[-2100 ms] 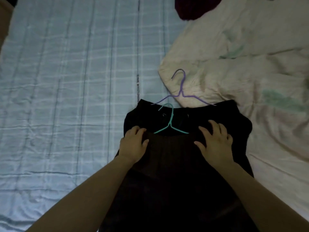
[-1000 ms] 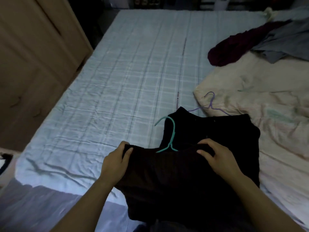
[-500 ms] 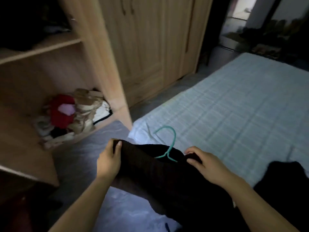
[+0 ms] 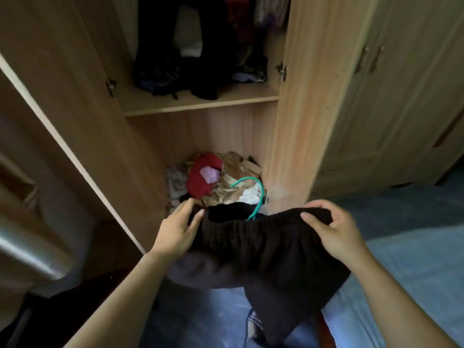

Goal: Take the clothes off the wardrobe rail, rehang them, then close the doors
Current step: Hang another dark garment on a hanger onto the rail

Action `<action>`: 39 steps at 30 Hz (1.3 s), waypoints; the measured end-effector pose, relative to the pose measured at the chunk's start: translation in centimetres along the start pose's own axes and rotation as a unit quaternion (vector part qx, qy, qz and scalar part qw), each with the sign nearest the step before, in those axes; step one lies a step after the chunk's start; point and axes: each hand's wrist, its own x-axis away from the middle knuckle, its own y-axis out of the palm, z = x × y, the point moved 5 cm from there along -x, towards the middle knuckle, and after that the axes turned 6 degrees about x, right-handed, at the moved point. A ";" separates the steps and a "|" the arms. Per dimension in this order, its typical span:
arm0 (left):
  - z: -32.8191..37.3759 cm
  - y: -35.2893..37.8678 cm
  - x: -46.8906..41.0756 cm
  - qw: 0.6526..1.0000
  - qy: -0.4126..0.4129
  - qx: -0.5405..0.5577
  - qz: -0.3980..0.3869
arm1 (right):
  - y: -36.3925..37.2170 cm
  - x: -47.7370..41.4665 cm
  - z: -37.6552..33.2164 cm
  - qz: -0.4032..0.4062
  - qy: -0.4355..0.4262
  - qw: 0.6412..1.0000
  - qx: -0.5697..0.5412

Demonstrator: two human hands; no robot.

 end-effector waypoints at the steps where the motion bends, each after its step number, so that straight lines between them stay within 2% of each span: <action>1: -1.2 0.5 -1.9 1.000 -0.003 -0.013 -0.019 | 0.9 -2.7 -0.5 0.001 -0.017 1.000 -0.001; 4: -4.2 1.9 -7.2 0.997 -0.008 -0.028 -0.067 | 3.4 -10.6 -1.1 -0.003 -0.044 0.999 -0.011; 7: -6.3 2.5 -12.8 0.992 -0.002 0.044 -0.117 | 5.6 -18.7 -1.0 -0.026 -0.042 0.998 -0.024; 10: -8.0 1.3 -18.7 0.990 0.007 0.085 -0.115 | 7.5 -26.5 -1.5 -0.020 -0.058 0.998 -0.035; 12: -8.2 0.3 -22.1 0.993 0.012 0.051 -0.103 | 8.4 -31.3 -1.9 -0.013 -0.065 0.997 -0.037; 15: -9.3 -1.1 -27.0 0.999 0.010 -0.031 -0.031 | 9.9 -37.7 -2.9 -0.013 -0.080 0.997 -0.019; 18: -10.7 -2.4 -32.8 0.999 -0.002 -0.047 0.023 | 10.9 -43.2 -4.8 -0.006 -0.106 0.994 0.007; 21: -11.1 -4.8 -38.8 0.995 -0.012 0.030 0.091 | 11.2 -48.3 -7.3 0.006 -0.131 0.991 0.026; 25: -9.7 -10.3 -48.7 0.960 0.062 0.175 0.211 | 10.4 -55.5 -12.8 0.078 -0.202 0.976 0.036; 28: -8.4 -15.4 -56.6 0.934 0.125 0.221 0.252 | 9.7 -60.3 -18.0 0.125 -0.254 0.958 0.053; 31: -8.2 -19.1 -62.3 0.913 0.141 0.270 0.272 | 10.6 -64.0 -21.2 0.155 -0.287 0.944 0.052; 34: -8.1 -22.4 -67.4 0.911 0.173 0.270 0.258 | 11.8 -67.7 -23.9 0.195 -0.291 0.937 0.018; 39: -10.7 -25.6 -73.3 0.949 0.185 0.201 0.157 | 14.0 -72.3 -26.8 0.220 -0.293 0.930 -0.028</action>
